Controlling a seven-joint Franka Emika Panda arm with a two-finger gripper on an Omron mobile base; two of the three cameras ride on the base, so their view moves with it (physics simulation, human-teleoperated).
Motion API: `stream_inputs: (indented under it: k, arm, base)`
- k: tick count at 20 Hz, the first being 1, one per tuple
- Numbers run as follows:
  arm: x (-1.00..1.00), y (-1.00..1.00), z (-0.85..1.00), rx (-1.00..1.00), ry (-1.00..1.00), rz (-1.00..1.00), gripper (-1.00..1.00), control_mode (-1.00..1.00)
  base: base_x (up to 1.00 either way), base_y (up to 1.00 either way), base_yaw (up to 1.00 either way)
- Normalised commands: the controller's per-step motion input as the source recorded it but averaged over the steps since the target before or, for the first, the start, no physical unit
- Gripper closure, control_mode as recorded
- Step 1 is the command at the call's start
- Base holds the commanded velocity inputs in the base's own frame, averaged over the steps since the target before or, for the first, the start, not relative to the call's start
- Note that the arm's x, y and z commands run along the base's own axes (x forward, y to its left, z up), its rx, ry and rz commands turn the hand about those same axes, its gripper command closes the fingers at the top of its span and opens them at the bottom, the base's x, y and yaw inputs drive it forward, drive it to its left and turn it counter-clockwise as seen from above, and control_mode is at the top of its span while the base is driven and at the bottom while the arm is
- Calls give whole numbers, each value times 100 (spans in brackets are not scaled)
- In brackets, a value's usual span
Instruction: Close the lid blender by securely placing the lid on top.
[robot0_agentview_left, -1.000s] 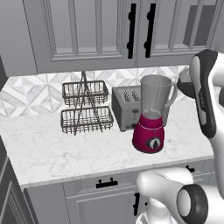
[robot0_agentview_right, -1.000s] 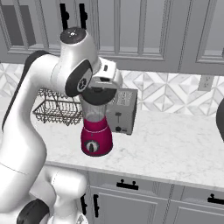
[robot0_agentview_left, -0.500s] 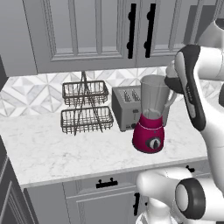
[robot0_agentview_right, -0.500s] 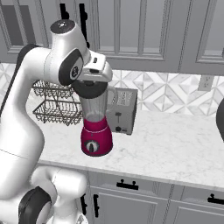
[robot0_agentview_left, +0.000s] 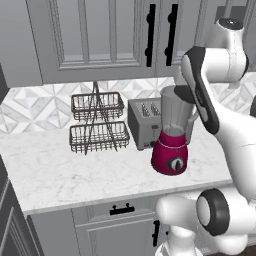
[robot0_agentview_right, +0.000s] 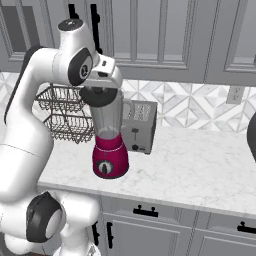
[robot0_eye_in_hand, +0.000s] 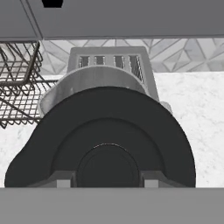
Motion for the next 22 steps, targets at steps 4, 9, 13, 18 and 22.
stream_inputs:
  k: [4,9,13,18,22]
  arm:
    - [37,10,-2,0,0,0,100,-100]
    - [31,2,-10,0,0,0,100,-100]
    - [29,0,-16,0,0,0,100,-100]
    - [34,0,-9,0,0,0,100,-100]
    - [33,0,-1,0,0,0,100,-100]
  base:
    - [0,0,0]
    - [0,0,0]
    - [0,0,0]
    - [0,0,0]
    - [0,0,0]
